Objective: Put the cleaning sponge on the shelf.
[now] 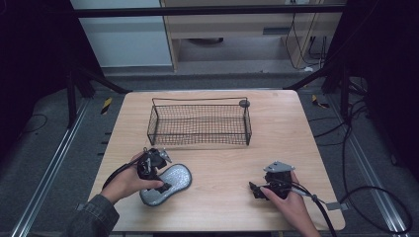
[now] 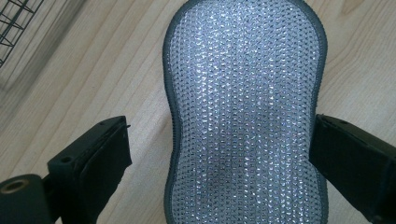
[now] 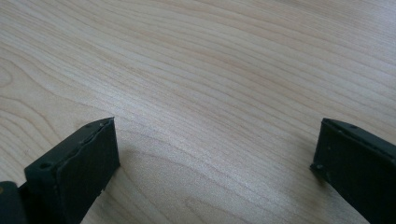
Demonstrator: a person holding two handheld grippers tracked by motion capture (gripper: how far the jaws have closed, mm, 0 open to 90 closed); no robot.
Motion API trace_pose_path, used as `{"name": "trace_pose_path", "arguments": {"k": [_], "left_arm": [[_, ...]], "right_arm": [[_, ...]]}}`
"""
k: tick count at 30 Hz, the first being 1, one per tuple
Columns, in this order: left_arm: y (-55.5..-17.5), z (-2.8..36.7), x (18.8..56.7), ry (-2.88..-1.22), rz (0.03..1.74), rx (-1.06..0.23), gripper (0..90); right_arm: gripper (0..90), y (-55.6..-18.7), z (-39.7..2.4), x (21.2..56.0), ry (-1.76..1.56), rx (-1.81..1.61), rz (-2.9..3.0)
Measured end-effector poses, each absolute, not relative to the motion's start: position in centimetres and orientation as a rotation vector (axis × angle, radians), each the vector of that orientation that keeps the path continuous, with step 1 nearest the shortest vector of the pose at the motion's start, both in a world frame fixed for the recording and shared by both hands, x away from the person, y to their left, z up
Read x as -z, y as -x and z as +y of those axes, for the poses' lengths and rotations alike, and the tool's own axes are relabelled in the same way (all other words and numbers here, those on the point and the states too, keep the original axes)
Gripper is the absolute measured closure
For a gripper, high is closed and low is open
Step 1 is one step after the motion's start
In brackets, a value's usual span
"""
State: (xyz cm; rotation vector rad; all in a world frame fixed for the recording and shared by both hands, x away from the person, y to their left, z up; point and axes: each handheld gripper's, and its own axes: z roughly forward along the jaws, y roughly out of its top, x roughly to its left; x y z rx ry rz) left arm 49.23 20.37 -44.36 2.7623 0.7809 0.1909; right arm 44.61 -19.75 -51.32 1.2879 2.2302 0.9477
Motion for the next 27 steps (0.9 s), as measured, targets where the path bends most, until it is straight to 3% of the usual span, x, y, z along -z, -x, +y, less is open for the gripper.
{"name": "trace_pose_path", "arguments": {"k": [27], "left_arm": [[-49.2,19.3,46.3,-2.786,0.776,-0.137,4.4]], "right_arm": [[0.4,-44.6,-19.8,51.3,-1.286,-0.948,2.231]]}}
